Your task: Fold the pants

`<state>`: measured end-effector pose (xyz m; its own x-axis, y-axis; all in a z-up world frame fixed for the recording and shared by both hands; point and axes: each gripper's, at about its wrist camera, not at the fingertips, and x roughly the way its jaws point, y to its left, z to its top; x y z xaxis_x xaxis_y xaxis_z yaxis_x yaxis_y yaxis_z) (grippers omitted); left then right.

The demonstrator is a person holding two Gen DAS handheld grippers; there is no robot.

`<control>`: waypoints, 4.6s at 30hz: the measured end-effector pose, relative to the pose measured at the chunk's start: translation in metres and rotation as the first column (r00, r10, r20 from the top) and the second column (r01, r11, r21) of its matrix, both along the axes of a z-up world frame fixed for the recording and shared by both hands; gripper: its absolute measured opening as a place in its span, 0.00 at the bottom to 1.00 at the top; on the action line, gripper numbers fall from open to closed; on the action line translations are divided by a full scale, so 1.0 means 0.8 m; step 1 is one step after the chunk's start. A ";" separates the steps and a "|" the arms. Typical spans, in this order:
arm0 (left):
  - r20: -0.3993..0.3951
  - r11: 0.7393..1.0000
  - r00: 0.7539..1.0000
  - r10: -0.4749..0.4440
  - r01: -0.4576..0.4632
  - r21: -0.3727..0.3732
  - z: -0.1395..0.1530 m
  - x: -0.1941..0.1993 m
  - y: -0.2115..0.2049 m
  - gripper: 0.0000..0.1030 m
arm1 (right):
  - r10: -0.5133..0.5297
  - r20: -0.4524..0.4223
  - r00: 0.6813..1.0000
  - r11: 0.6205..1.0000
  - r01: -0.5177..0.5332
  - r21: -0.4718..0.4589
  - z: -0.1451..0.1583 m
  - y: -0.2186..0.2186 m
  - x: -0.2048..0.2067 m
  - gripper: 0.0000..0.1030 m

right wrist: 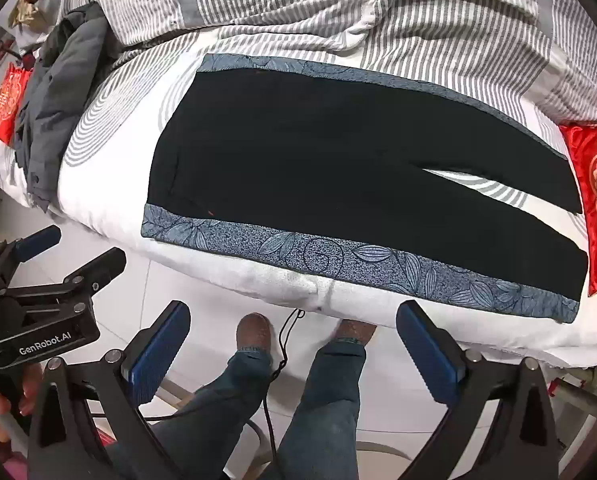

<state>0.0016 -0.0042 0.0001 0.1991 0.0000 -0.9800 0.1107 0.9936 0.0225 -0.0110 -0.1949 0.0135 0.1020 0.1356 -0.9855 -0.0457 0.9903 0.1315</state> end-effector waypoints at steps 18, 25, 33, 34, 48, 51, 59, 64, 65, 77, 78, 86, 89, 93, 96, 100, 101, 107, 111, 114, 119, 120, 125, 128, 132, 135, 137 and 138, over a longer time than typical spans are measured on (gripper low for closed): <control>0.012 1.000 1.000 -0.001 0.001 -0.007 0.003 0.003 0.007 1.00 | 0.003 -0.005 1.000 1.000 -0.003 -0.010 -0.001 0.005 -0.002 1.00; -0.022 1.000 1.000 0.011 -0.011 0.010 0.001 0.007 0.010 1.00 | 0.009 0.018 1.000 1.000 -0.009 0.004 -0.001 0.006 0.000 1.00; -0.068 1.000 0.997 0.024 -0.023 0.012 -0.004 0.009 0.011 1.00 | -0.003 0.016 1.000 1.000 0.003 0.006 -0.005 0.002 0.003 1.00; -0.059 1.000 0.998 0.025 -0.024 0.013 -0.005 0.008 0.010 1.00 | -0.003 0.014 1.000 1.000 0.003 0.006 -0.006 0.001 0.003 1.00; -0.060 0.998 0.997 0.039 -0.042 -0.043 -0.025 0.006 0.015 1.00 | -0.041 -0.037 0.998 0.999 0.041 0.020 -0.027 -0.011 -0.007 1.00; -0.057 0.996 0.997 0.048 -0.052 -0.072 -0.031 0.005 0.019 1.00 | -0.055 -0.040 0.998 0.998 0.056 0.033 -0.036 -0.014 -0.011 1.00; -0.080 0.984 0.986 0.144 -0.152 -0.098 -0.080 0.008 0.047 1.00 | -0.196 -0.141 0.970 0.956 0.221 0.194 -0.096 -0.030 -0.029 1.00; -0.114 0.962 0.970 0.215 -0.231 -0.147 -0.125 0.008 0.066 1.00 | -0.267 -0.195 0.944 0.908 0.314 0.277 -0.149 -0.038 -0.036 1.00; -0.115 0.958 0.968 0.223 -0.239 -0.155 -0.133 0.008 0.067 1.00 | -0.278 -0.197 0.940 0.901 0.326 0.286 -0.159 -0.040 -0.038 1.00; -0.131 0.907 0.953 0.272 -0.299 -0.296 -0.222 0.024 0.066 0.91 | -0.434 -0.276 0.858 0.674 0.512 0.532 -0.281 -0.062 -0.024 0.76; -0.132 0.906 0.954 0.271 -0.299 -0.299 -0.224 0.024 0.067 0.91 | -0.444 -0.281 0.851 0.645 0.521 0.559 -0.288 -0.064 -0.025 0.72; -0.148 0.884 0.951 0.273 -0.308 -0.352 -0.228 0.019 0.067 0.91 | -0.506 -0.321 0.801 0.460 0.565 0.685 -0.316 -0.073 -0.019 0.53; -0.154 0.873 0.952 0.266 -0.305 -0.381 -0.228 0.020 0.065 0.91 | -0.521 -0.358 0.775 0.396 0.591 0.703 -0.321 -0.077 -0.015 0.19; -0.165 0.846 0.951 0.263 -0.309 -0.433 -0.225 0.020 0.067 0.91 | -0.511 -0.340 0.789 0.364 0.557 0.746 -0.301 -0.081 -0.011 0.09; -0.182 0.821 0.940 0.289 -0.341 -0.458 -0.225 0.021 0.073 0.91 | -0.506 -0.330 0.797 0.359 0.543 0.759 -0.290 -0.081 -0.007 0.08; -0.219 0.778 0.915 0.339 -0.403 -0.481 -0.229 0.017 0.084 0.91 | -0.491 -0.322 0.809 0.364 0.527 0.768 -0.283 -0.085 -0.007 0.08; -0.230 0.765 0.907 0.353 -0.421 -0.487 -0.232 0.019 0.085 0.91 | -0.487 -0.321 0.812 0.368 0.524 0.768 -0.281 -0.085 -0.006 0.08; -0.243 0.721 0.872 0.425 -0.488 -0.491 -0.240 0.036 0.089 0.87 | -0.471 -0.326 0.819 0.385 0.524 0.760 -0.286 -0.087 -0.001 0.09; -0.264 0.702 0.855 0.446 -0.517 -0.489 -0.242 0.041 0.096 0.66 | -0.477 -0.386 0.789 0.366 0.578 0.729 -0.307 -0.089 -0.002 0.21; -0.248 0.726 0.856 0.453 -0.516 -0.456 -0.239 0.042 0.099 0.42 | -0.505 -0.398 0.766 0.353 0.604 0.715 -0.319 -0.090 -0.002 0.31; -0.208 0.748 0.878 0.430 -0.476 -0.462 -0.223 0.040 0.108 0.19 | -0.509 -0.350 0.786 0.398 0.575 0.715 -0.301 -0.088 0.002 0.07; -0.194 0.760 0.888 0.417 -0.458 -0.461 -0.217 0.041 0.106 0.19 | -0.498 -0.318 0.807 0.432 0.548 0.716 -0.290 -0.086 0.005 0.07; -0.143 0.788 0.921 0.362 -0.384 -0.481 -0.174 0.055 0.094 0.19 | -0.470 -0.204 0.859 0.522 0.457 0.720 -0.233 -0.090 0.027 0.06; -0.115 0.794 0.934 0.339 -0.349 -0.498 -0.147 0.078 0.086 0.19 | -0.472 -0.150 0.869 0.552 0.424 0.718 -0.200 -0.096 0.046 0.06; -0.030 0.819 0.952 0.306 -0.279 -0.502 -0.096 0.121 0.076 0.19 | -0.443 -0.107 0.890 0.596 0.381 0.707 -0.163 -0.100 0.085 0.06; 0.016 0.835 0.956 0.293 -0.248 -0.491 -0.068 0.165 0.064 0.19 | -0.398 -0.129 0.908 0.615 0.369 0.697 -0.155 -0.110 0.123 0.06; 0.041 0.856 0.959 0.282 -0.232 -0.462 -0.058 0.197 0.051 0.19 | -0.366 -0.150 0.918 0.618 0.360 0.699 -0.156 -0.118 0.150 0.06; 0.052 0.868 0.961 0.273 -0.223 -0.443 -0.056 0.217 0.042 0.19 | -0.353 -0.159 0.922 0.620 0.358 0.698 -0.159 -0.123 0.164 0.06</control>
<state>0.1753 0.0297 -0.0446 0.3540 -0.3513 -0.8668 -0.1187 0.9024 -0.4142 0.1200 -0.2929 -0.1134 0.2886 0.7385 -0.6094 0.2924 0.5381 0.7905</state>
